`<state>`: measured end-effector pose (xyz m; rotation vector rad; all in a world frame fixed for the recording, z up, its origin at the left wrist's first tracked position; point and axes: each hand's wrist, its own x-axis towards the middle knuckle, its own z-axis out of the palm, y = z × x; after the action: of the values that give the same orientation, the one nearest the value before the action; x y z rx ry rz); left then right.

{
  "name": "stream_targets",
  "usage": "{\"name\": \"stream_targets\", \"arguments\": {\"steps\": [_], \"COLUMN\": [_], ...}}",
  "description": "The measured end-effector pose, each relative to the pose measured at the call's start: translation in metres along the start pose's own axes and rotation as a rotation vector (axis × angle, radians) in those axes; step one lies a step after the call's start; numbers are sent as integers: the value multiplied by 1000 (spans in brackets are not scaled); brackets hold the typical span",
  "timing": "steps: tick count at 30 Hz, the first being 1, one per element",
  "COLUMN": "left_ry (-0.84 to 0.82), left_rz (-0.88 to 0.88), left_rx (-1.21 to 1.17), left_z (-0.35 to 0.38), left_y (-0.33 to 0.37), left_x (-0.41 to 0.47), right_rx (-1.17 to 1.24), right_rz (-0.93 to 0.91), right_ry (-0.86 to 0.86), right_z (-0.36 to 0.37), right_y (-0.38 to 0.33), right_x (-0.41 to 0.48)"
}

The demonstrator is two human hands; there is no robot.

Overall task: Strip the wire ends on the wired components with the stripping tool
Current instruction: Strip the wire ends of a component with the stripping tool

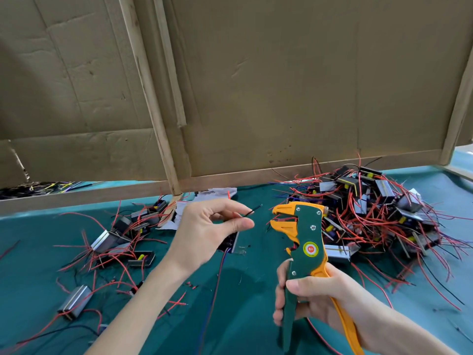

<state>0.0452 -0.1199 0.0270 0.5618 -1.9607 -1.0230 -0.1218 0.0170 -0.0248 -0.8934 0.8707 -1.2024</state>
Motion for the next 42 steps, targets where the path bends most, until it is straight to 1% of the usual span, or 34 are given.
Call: {"name": "stream_targets", "arguments": {"steps": [3,7,21,23,27,30,31,32,34,36,37,40,42], "left_ry": [-46,-61,-219,-240,-273,-280,-281,-281,-227,-117,-46,206,339], "left_rz": [37,69,10,7,-20,-64,-92,-116,-124,-90,-66,2,18], "left_rx": [105,186,226,237,234,366,377,358,352,367,331,151,-43], "left_z": [1,4,-2,-2,-5,1,5,7,8,7,7,16,32], "left_y": [2,6,14,16,14,6,3,0,-4,-3,0,17,30], "left_x": [-1,-3,-3,-3,-1,-1,-1,-2,0,7,11,33,51], "right_rx": [-5,-28,-121,-126,-159,-195,-158,-97,87,213,248,356,407], "right_rz": [3,-1,18,33,51,36,38,45,54,60,63,76,83], "right_ry": [-4,-25,-16,31,190,315,308,257,131,105,111,128,142], "right_z": [2,2,2,2,7,11,11,12,13,13,12,7,4], "right_y": [-2,-2,-1,1,10,18,19,18,15,15,17,20,19], "right_x": [0,-2,-6,-7,-7,-4,-4,-4,-3,1,3,7,8]}}
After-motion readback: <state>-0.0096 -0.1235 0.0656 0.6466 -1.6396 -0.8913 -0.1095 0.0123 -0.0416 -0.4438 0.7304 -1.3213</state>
